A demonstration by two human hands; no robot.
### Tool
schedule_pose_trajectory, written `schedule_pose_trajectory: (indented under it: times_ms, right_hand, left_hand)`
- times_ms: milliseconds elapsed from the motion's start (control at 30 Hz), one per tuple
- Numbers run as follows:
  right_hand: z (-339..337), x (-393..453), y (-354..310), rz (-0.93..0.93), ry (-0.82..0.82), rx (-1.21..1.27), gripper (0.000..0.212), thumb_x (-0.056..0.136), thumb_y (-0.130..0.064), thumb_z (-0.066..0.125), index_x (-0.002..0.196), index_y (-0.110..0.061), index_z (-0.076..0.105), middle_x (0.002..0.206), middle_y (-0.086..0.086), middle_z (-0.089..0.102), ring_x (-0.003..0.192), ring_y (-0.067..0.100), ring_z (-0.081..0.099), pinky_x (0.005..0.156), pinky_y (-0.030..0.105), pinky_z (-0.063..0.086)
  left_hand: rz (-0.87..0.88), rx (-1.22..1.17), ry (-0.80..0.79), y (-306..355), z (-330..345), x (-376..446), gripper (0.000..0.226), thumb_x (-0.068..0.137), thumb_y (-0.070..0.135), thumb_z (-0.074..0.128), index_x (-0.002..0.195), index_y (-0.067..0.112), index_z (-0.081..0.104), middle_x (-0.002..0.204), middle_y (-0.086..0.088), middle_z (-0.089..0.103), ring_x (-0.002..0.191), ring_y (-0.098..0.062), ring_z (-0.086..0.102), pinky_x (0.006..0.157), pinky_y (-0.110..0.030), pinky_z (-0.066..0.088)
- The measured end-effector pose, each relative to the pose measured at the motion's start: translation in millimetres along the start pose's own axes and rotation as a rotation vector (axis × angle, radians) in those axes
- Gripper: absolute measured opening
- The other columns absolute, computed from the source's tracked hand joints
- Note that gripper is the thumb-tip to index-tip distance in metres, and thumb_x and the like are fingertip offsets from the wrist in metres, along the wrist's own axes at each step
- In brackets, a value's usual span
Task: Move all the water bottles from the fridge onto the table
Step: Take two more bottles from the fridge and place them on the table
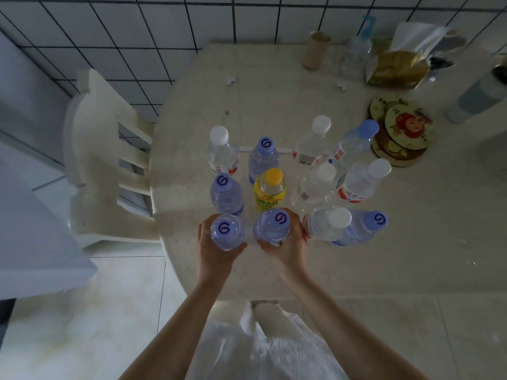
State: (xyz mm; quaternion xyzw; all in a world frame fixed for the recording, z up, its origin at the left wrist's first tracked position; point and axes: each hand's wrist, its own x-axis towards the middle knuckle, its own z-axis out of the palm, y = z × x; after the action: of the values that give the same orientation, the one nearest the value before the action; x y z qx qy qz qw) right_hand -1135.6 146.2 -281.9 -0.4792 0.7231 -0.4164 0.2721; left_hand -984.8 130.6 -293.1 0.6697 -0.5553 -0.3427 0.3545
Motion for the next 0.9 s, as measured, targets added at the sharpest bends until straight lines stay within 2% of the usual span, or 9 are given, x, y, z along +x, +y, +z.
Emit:
schedule_pose_trajectory:
  times_ms: [67,233,333,433,500,567,633,767,900]
  right_hand:
    - [0.9,0.7,-2.5,0.013,-0.015,0.007,0.053,0.057,-0.022,0.083,0.104,-0.016,0.058,0.095,-0.009,0.059,0.086,-0.001,0.053,0.075,-0.002,0.036]
    - [3.9,-1.3,-0.7,0.103,-0.054,-0.01,0.061,0.061,-0.014,0.086,0.114,-0.012,0.055,0.102,-0.007,0.06,0.092,0.009,0.058,0.073,-0.002,0.035]
    - [-1.0,-5.3,-1.7,0.136,-0.109,-0.03,0.059,0.068,-0.014,0.082,0.12,-0.01,0.054,0.112,0.007,0.062,0.102,0.019,0.059,0.08,0.015,0.041]
    - [-9.9,-16.8,0.2,0.208,-0.166,-0.041,0.057,0.076,-0.014,0.075,0.127,-0.006,0.05,0.123,0.011,0.059,0.113,0.024,0.056,0.09,0.029,0.044]
    - [-16.6,-29.0,3.4,0.321,-0.241,-0.001,0.06,0.082,-0.016,0.07,0.134,-0.007,0.041,0.134,0.011,0.049,0.124,0.026,0.048,0.102,0.041,0.043]
    - [-21.8,-40.8,8.1,0.37,-0.264,0.021,0.058,0.084,-0.014,0.067,0.135,-0.006,0.039,0.134,0.011,0.047,0.125,0.028,0.047,0.106,0.047,0.04]
    - [-25.0,-51.5,9.1,0.376,-0.283,0.037,0.052,0.084,-0.01,0.065,0.131,-0.005,0.042,0.126,0.01,0.051,0.119,0.029,0.051,0.104,0.047,0.041]
    - [-29.0,-68.2,0.3,0.323,-0.363,0.02,0.041,0.084,-0.006,0.063,0.123,-0.007,0.05,0.113,0.006,0.057,0.107,0.026,0.058,0.098,0.04,0.046]
    - [-28.4,-83.1,-19.1,0.228,-0.425,0.02,0.035,0.085,-0.005,0.061,0.119,-0.007,0.053,0.107,0.004,0.06,0.103,0.025,0.063,0.095,0.037,0.049]
  left_hand:
    - [0.002,0.001,-0.006,-5.7,0.3,3.5,0.081,0.048,0.007,0.094,0.1,0.044,0.044,0.106,-0.008,0.059,0.091,-0.019,0.058,0.077,-0.002,0.039]
    - [-0.037,0.012,0.026,-5.1,6.6,1.1,0.072,0.053,0.015,0.093,0.104,0.033,0.046,0.105,-0.008,0.059,0.09,-0.019,0.058,0.075,-0.009,0.041]
    - [-0.158,-0.069,0.048,-1.8,8.7,-0.5,0.073,0.053,0.019,0.093,0.11,0.023,0.048,0.108,-0.005,0.058,0.094,-0.022,0.058,0.076,-0.021,0.047]
    - [-0.166,-0.066,0.034,-3.5,7.5,-4.5,0.073,0.055,0.022,0.091,0.112,0.027,0.046,0.111,-0.003,0.058,0.096,-0.021,0.059,0.08,-0.034,0.054]
    - [-0.198,-0.109,0.023,-4.9,3.9,-12.8,0.072,0.061,0.019,0.088,0.118,0.03,0.046,0.119,-0.003,0.057,0.103,-0.021,0.059,0.082,-0.035,0.054]
    - [-0.254,-0.145,0.013,-5.7,-0.5,-24.4,0.069,0.07,0.012,0.084,0.127,0.021,0.045,0.126,-0.004,0.055,0.107,-0.021,0.059,0.081,-0.025,0.053]
    - [-0.312,-0.166,0.016,-3.6,-5.3,-39.1,0.059,0.077,0.002,0.077,0.127,0.012,0.046,0.123,-0.004,0.056,0.105,-0.021,0.06,0.076,-0.017,0.05]
    - [-0.359,-0.188,0.084,4.8,-19.7,-81.9,0.039,0.081,-0.001,0.07,0.115,0.011,0.056,0.103,0.002,0.067,0.098,-0.019,0.067,0.086,-0.031,0.053]
    - [-0.361,-0.213,0.211,8.6,-53.3,-123.7,0.03,0.082,-0.004,0.063,0.098,0.022,0.061,0.089,0.013,0.071,0.091,-0.01,0.069,0.083,-0.029,0.053]
